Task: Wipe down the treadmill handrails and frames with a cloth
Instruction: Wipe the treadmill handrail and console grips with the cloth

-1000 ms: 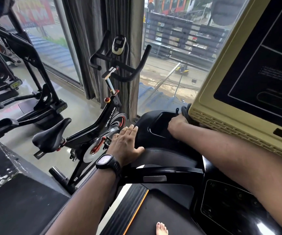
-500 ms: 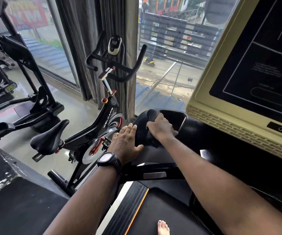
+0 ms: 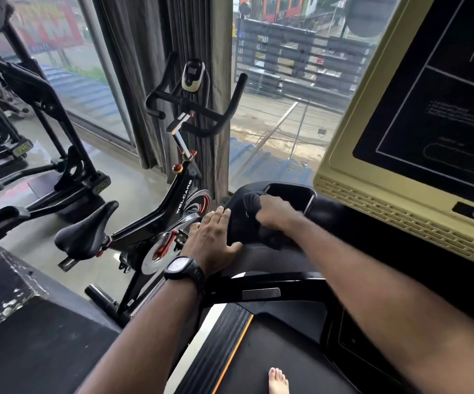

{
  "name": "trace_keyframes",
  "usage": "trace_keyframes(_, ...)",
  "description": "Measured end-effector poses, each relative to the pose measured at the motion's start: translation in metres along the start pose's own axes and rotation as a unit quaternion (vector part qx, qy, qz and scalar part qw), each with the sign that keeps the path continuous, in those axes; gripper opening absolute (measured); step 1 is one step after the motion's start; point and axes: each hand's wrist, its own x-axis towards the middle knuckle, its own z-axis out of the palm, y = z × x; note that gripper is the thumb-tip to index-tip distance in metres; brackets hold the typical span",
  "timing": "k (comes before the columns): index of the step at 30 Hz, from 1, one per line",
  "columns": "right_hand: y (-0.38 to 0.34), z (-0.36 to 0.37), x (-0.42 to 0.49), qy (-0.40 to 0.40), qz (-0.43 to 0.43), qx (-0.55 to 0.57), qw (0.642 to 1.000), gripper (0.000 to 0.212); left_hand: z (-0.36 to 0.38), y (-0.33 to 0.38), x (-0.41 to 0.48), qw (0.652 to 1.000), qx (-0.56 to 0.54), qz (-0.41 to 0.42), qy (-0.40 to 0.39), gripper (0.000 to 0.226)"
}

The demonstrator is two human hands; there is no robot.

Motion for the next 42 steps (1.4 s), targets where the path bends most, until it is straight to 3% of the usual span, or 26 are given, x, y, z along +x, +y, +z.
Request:
trace_keyframes(3, 0.031, -0.008, 0.005, -0.002, -0.132, -0.187, 0.973, 0.025, 0.0, -0.001, 0.0, 1.0, -0.005, -0.002, 0.002, 0.084)
trace_keyframes(7, 0.051, -0.014, 0.028, -0.029, -0.278, -0.299, 0.912, 0.032, 0.002, -0.001, 0.002, 1.0, -0.008, 0.0, 0.004, 0.087)
trace_keyframes(11, 0.053, -0.018, 0.042, -0.079, -0.334, -0.427, 0.836, 0.039, 0.002, -0.001, 0.001, 1.0, -0.006, -0.004, 0.006, 0.092)
trace_keyframes(15, 0.053, -0.019, 0.054, -0.151, -0.326, -0.512, 0.78, 0.039, 0.003, -0.002, 0.002, 1.0, -0.006, -0.005, 0.007, 0.093)
trace_keyframes(22, 0.055, -0.033, 0.045, -0.127, -0.236, -0.56, 0.784, 0.033, 0.006, -0.006, 0.003, 1.0, -0.01, -0.002, 0.014, 0.092)
trace_keyframes(24, 0.057, -0.037, 0.046, -0.106, -0.182, -0.535, 0.818, 0.035, 0.007, -0.006, 0.002, 1.0, -0.009, -0.004, 0.015, 0.092)
trace_keyframes(27, 0.055, -0.034, 0.041, -0.093, -0.135, -0.519, 0.839, 0.037, 0.005, -0.005, 0.003, 1.0, -0.006, -0.002, 0.013, 0.092)
trace_keyframes(35, 0.036, -0.028, 0.025, -0.1, -0.052, -0.512, 0.852, 0.034, 0.003, -0.004, -0.001, 1.0, 0.002, -0.007, 0.01, 0.091)
trace_keyframes(42, 0.016, -0.036, 0.012, -0.1, -0.025, -0.272, 0.957, 0.035, 0.001, -0.004, 0.002, 1.0, -0.004, -0.003, 0.004, 0.091)
